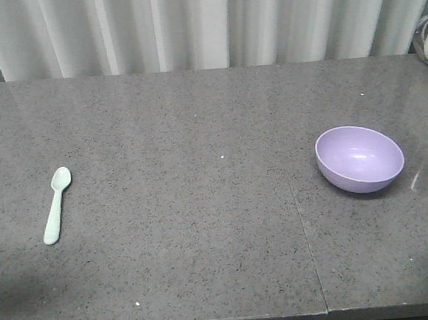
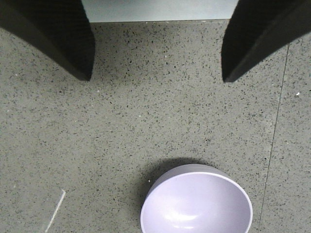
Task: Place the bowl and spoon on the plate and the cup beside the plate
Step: 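Grasp the pale green spoon handle with the left gripper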
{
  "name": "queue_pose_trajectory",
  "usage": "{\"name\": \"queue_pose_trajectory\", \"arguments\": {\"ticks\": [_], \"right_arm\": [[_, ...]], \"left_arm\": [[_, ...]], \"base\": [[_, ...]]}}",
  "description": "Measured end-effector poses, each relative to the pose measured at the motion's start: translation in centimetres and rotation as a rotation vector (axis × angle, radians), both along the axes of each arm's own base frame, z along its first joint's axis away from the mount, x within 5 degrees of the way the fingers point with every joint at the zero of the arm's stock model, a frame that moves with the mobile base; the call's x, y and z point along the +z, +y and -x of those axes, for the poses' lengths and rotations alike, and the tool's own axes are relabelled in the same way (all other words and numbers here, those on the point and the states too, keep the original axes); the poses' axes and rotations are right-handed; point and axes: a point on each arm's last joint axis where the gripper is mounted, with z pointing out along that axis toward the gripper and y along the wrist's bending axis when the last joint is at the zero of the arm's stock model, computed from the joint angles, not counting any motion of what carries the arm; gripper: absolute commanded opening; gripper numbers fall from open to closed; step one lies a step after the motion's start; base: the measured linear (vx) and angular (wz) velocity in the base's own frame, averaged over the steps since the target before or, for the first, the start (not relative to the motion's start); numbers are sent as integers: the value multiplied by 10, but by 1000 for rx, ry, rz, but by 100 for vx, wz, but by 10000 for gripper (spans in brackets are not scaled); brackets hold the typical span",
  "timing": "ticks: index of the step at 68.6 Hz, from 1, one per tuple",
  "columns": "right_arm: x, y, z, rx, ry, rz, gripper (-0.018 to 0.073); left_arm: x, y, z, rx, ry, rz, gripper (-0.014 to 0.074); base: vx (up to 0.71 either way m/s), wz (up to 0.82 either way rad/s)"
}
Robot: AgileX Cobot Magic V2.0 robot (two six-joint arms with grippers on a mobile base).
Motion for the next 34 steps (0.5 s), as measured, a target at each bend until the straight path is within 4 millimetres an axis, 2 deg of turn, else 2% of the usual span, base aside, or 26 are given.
{"name": "queue_pose_trajectory", "arguments": {"ticks": [19, 34], "right_arm": [[0, 0, 0, 0, 0, 0, 536], [0, 0, 0, 0, 1, 0, 536]], "left_arm": [[-31, -25, -75, -73, 164, -18, 523], [-57, -38, -126, -69, 244, -20, 523]], "base": [[0, 0], [0, 0]]}}
